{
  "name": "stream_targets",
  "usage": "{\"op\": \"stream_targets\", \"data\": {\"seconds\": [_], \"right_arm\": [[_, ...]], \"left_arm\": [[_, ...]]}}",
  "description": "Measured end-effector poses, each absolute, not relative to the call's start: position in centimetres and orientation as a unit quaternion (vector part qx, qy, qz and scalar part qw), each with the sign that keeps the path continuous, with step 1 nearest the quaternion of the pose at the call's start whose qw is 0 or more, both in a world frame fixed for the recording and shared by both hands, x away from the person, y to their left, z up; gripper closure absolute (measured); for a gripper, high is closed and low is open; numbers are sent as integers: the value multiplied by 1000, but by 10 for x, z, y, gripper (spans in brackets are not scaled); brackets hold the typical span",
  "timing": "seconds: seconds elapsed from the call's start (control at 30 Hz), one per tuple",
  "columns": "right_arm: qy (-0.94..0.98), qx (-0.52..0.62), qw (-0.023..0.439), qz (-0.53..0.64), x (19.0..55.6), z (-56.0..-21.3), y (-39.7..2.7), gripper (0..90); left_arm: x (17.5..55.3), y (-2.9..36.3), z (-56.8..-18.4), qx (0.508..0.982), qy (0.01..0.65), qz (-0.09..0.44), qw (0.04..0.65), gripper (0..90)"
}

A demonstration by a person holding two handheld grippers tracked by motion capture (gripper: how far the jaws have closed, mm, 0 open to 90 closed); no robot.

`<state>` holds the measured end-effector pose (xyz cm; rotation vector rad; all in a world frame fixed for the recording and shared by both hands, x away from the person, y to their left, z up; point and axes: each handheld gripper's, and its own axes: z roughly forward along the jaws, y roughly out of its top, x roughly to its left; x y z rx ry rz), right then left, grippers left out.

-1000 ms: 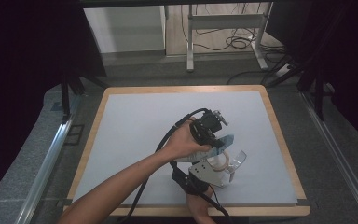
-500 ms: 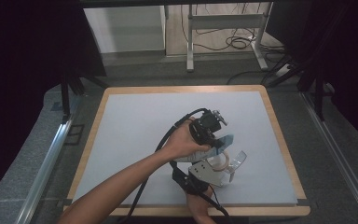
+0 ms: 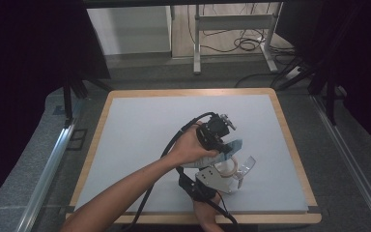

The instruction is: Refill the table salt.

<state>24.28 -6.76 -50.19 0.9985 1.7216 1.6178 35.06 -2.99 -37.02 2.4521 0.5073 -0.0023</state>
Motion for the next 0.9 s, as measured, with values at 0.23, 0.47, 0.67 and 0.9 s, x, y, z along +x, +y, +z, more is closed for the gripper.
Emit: {"op": "stream_targets", "data": {"seconds": [0.23,0.47,0.67,0.9], "right_arm": [[645,372,284,605,243,-502,-68,492],[643,373,285,605,242,-501,-68,493],[642,371,287,607,243,-500,-68,494],[640,370,287,609,243,-499,-66,493]], "left_arm": [[351,-30,-371,929,196,-2,314,900],[349,-31,-370,928,194,1,317,900],[349,-31,-368,930,195,2,312,900],[349,-30,-367,930,196,3,310,900]]}}
